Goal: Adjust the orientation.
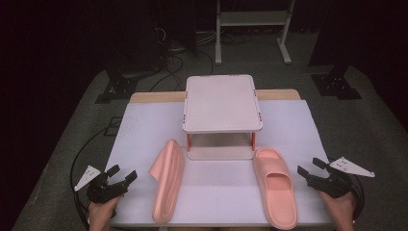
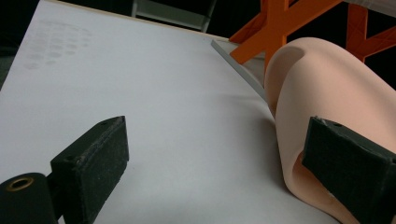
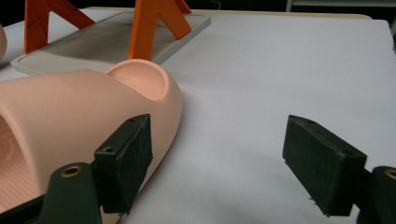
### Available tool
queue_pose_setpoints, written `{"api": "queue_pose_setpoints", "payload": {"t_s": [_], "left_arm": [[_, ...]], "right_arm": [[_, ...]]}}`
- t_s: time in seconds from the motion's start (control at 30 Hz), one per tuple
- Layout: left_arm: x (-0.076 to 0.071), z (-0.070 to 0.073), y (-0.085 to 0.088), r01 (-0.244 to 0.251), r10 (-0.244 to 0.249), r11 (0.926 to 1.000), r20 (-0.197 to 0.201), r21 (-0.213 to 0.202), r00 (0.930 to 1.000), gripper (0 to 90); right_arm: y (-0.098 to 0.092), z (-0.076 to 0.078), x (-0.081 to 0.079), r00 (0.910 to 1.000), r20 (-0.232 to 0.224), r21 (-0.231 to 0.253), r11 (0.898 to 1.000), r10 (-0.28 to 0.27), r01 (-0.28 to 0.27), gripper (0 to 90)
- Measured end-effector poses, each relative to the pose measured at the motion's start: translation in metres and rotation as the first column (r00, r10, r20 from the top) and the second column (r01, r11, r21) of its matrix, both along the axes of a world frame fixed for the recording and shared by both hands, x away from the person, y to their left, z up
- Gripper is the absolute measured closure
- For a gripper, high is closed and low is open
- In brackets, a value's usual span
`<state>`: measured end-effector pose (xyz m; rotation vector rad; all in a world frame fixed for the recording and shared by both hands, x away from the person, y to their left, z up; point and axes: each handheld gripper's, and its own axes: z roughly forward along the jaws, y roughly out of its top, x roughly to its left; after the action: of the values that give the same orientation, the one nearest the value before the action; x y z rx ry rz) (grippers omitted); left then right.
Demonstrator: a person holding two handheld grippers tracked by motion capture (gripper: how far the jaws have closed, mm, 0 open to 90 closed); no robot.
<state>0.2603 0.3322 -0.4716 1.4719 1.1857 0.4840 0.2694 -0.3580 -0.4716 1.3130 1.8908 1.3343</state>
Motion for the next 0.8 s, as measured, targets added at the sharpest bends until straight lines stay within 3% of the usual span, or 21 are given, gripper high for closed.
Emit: {"api": "queue_pose_setpoints", "payload": {"t_s": [0.2, 0.5, 0.7, 0.8], "left_arm": [[0.0, 0.0, 0.0, 0.007, -0.007, 1.0, 0.001, 0.002, 1.0, 7.0], [-0.002, 0.001, -0.001, 0.006, -0.006, 1.0, 0.009, -0.008, 0.9999, 6.9], [-0.004, 0.0, -0.006, 0.024, -0.024, 0.9997, 0.004, 0.009, 0.9997, 7.0], [-0.006, 0.002, -0.01, 0.031, -0.031, 0.9986, 0.01, 0.044, 0.9995, 7.0]], "right_arm": [[0.0, -0.001, 0.001, 1.0, -0.004, -0.016, 1.0, 0.001, -0.001, 22.7], [-0.001, 0.002, -0.003, 0.9999, 0.009, 0.006, 1.0, -0.008, 0.008, 22.6], [-0.001, 0.003, -0.004, 0.9998, 0.016, 0.014, 1.0, -0.013, 0.013, 22.4], [-0.001, 0.003, -0.004, 0.9998, 0.018, 0.016, 1.0, -0.011, 0.01, 22.4]]}}
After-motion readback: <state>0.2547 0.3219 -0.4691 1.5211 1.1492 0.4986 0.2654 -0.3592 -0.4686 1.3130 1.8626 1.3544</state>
